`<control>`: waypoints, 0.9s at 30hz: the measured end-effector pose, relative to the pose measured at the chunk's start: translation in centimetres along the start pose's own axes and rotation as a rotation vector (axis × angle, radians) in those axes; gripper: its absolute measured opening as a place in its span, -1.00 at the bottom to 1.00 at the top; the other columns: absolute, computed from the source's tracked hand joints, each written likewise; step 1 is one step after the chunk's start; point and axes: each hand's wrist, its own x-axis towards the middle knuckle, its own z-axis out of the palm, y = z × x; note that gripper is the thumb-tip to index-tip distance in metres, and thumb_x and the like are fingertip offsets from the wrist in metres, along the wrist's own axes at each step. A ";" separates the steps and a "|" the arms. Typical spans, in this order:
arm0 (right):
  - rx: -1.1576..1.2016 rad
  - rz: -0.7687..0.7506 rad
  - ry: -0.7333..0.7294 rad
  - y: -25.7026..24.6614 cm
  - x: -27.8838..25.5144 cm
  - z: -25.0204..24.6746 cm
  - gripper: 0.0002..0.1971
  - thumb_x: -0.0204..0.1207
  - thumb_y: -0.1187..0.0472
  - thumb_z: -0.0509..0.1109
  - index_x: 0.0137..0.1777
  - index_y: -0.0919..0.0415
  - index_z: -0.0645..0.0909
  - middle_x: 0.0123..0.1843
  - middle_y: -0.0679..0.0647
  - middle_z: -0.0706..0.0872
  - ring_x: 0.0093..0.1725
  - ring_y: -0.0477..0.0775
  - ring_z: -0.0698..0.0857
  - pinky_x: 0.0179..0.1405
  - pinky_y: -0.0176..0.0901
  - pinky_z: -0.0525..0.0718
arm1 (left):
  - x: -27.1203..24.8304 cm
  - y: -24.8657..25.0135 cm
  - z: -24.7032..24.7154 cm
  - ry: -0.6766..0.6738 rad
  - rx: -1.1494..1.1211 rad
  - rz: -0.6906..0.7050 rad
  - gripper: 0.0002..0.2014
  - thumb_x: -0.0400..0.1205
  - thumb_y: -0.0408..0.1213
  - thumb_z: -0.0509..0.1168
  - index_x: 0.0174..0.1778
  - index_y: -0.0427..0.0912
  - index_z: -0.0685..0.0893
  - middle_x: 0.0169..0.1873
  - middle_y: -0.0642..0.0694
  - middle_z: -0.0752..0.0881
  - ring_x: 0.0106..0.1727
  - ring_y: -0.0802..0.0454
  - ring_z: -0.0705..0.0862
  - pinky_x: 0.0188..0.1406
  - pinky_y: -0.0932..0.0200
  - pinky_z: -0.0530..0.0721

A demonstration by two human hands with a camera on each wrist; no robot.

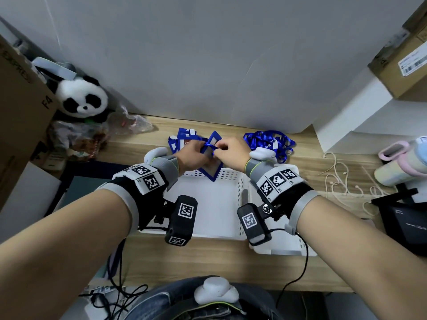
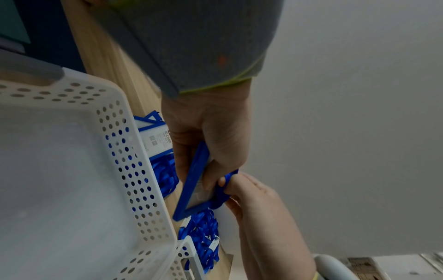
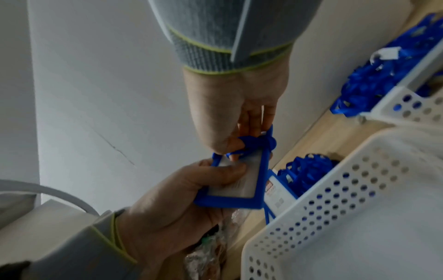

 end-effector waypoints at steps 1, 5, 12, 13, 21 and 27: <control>0.008 0.001 -0.033 0.1 0.0 -0.2 -0.88 0.39 0.28 0.33 -0.29 0.32 0.64 -0.28 0.27 0.62 -0.24 0.11 0.49 -0.27 -0.04 0.45 | 0.1 -0.1 -0.1 -0.010 -0.018 -0.007 -0.88 0.66 -0.37 0.15 -0.07 -0.30 0.58 -0.18 -0.28 0.62 -0.16 -0.07 0.56 -0.18 0.07 0.52; 0.078 -0.076 -0.164 0.8 -1.1 -0.4 -0.81 0.36 0.35 0.37 -0.04 0.16 0.59 -0.21 0.03 0.65 -0.18 0.06 0.57 0.00 0.03 0.63 | 0.3 -0.7 -0.7 -0.047 -0.114 -0.065 -0.76 0.56 -0.44 0.36 0.13 -0.34 0.60 -0.06 -0.27 0.71 -0.06 -0.15 0.71 -0.11 0.07 0.71; 0.191 -0.182 -0.079 1.5 -1.3 0.1 -0.74 0.39 0.34 0.46 0.06 0.12 0.62 -0.31 -0.09 0.60 -0.31 -0.09 0.52 -0.24 -0.25 0.48 | 0.3 -1.2 -1.3 -0.071 -0.430 -0.217 -0.86 0.57 -0.53 0.28 -0.06 -0.23 0.66 -0.17 -0.16 0.74 -0.27 0.04 0.76 -0.28 0.18 0.78; 0.176 -0.186 -0.076 1.4 -1.2 0.2 -0.84 0.39 0.33 0.48 -0.04 0.18 0.68 -0.26 -0.08 0.63 -0.27 -0.10 0.54 -0.21 -0.27 0.45 | 0.3 -1.3 -1.3 -0.064 -0.448 -0.226 -0.86 0.58 -0.53 0.28 -0.04 -0.24 0.66 -0.17 -0.17 0.74 -0.29 0.04 0.76 -0.32 0.20 0.78; 0.195 -0.211 0.096 1.6 -1.4 1.4 -0.85 0.31 0.21 0.60 -0.17 0.24 0.78 -0.02 -0.05 0.55 0.09 -0.09 0.39 -0.03 -0.76 0.23 | 0.5 -1.9 -2.0 0.062 -0.428 -0.232 -0.58 0.60 -0.47 0.30 0.41 -0.24 0.49 0.16 -0.25 0.65 0.05 -0.13 0.67 0.00 -0.05 0.71; 0.337 -0.113 -0.283 2.0 -1.8 1.5 -0.85 0.46 0.21 0.50 -0.27 0.26 0.69 -0.35 -0.03 0.65 -0.35 -0.22 0.55 -0.28 -0.53 0.49 | 0.2 -4.0 -1.8 0.037 -0.351 -0.306 -0.51 0.59 -0.37 0.35 0.45 -0.12 0.44 0.08 -0.14 0.69 0.02 -0.06 0.67 0.10 -0.02 0.64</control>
